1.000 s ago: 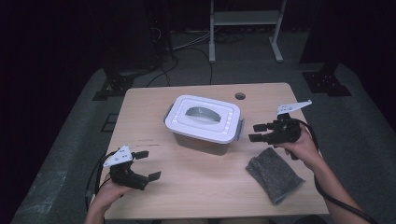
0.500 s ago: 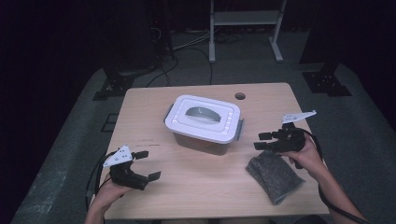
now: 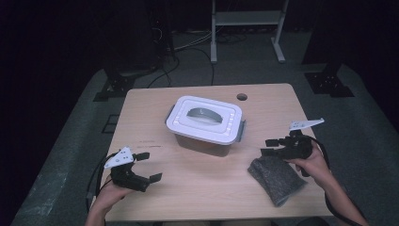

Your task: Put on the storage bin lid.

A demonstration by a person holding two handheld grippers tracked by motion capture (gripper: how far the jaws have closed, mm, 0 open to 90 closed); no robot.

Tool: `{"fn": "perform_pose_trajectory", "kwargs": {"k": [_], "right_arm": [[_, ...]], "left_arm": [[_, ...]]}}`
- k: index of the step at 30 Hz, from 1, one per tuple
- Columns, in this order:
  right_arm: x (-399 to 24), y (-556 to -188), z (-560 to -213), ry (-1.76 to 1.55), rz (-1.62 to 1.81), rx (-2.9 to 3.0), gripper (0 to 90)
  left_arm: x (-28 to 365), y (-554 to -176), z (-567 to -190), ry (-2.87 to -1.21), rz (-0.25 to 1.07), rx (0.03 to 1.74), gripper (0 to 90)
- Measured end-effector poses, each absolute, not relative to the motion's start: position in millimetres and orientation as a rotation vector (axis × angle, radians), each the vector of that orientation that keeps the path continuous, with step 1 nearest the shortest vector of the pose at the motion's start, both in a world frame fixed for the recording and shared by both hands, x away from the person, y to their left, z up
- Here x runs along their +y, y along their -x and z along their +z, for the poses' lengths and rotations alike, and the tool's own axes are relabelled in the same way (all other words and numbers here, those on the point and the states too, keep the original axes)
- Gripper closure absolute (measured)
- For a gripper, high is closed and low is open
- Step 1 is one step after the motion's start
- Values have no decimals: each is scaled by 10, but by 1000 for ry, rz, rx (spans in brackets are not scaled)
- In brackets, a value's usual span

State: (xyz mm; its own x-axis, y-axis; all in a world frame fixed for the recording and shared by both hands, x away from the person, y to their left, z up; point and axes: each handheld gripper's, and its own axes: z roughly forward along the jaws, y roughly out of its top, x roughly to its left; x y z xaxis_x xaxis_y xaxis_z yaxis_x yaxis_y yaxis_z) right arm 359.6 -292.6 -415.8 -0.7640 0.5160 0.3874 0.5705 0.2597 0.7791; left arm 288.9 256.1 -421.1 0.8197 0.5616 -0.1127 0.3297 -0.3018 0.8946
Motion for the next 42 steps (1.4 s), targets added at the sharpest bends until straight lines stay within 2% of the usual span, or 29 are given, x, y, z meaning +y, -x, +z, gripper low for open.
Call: {"fn": "perform_pose_trajectory", "kwargs": {"k": [42], "right_arm": [[-3206,-3180,-4569,1159,-1574,-2369,355]], "left_arm": [[2540,-2888,-4218,-1924,264,666,25]]}}
